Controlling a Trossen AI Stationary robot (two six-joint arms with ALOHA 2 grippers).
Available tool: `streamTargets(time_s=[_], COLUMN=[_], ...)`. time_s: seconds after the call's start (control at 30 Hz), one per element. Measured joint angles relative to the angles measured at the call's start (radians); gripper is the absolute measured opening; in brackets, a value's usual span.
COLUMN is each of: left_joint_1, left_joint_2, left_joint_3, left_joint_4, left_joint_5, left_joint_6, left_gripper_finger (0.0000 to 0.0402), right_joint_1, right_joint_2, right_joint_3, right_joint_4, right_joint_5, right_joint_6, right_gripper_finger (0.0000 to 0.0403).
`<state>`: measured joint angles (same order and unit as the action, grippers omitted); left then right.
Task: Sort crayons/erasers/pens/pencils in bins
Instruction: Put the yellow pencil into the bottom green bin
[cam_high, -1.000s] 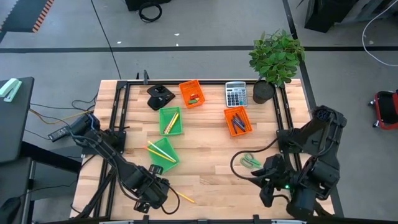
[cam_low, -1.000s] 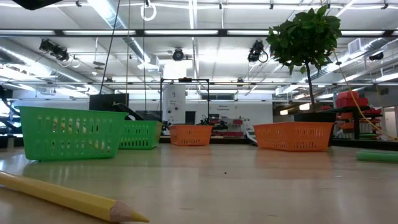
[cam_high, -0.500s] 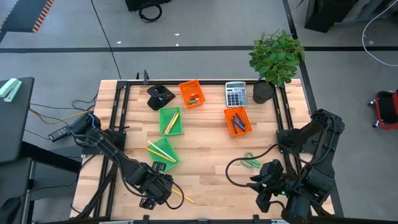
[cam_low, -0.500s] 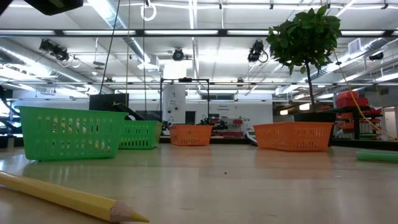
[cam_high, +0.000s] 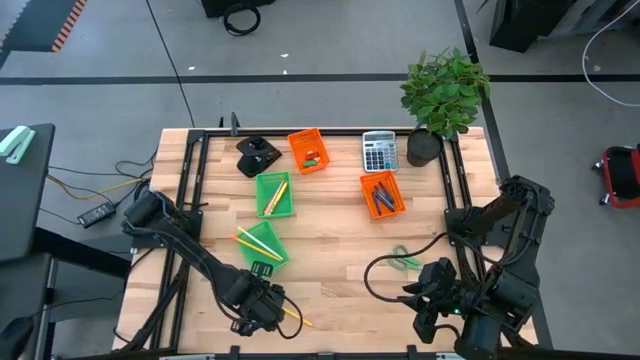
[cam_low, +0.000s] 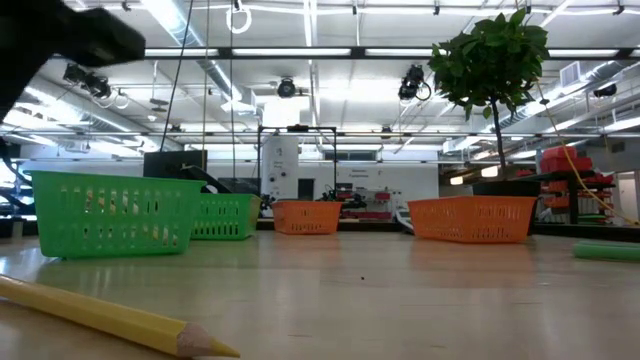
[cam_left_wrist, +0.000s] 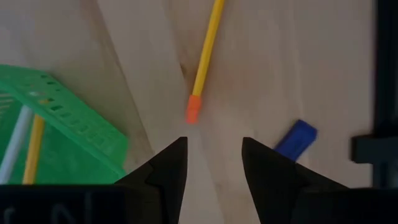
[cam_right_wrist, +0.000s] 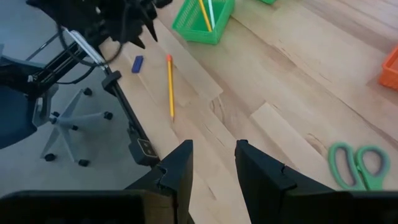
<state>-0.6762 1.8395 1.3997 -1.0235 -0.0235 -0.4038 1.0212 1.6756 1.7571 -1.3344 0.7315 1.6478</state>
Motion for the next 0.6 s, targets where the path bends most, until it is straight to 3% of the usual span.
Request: streamTargets(time_s=[0.4,0.6], left_joint_1=[0.006,0.006], left_joint_2=[0.107,0.146], left_joint_3=[0.000,0.000], left_joint_4=[0.008,0.026], left_joint_5=[-0.001,0.000], left_joint_6=[-0.029,0.033], left_gripper_finger=[0.0163,0.0162], right_joint_1=[0.005,0.005], right_joint_2=[0.000,0.000], right_joint_3=[0.000,0.000], right_joint_4=[-0.001,-0.001], right_joint_5=[0.000,-0.008], right_joint_6=[-0.002,-0.002], right_gripper_finger=[0.0127,0.0127])
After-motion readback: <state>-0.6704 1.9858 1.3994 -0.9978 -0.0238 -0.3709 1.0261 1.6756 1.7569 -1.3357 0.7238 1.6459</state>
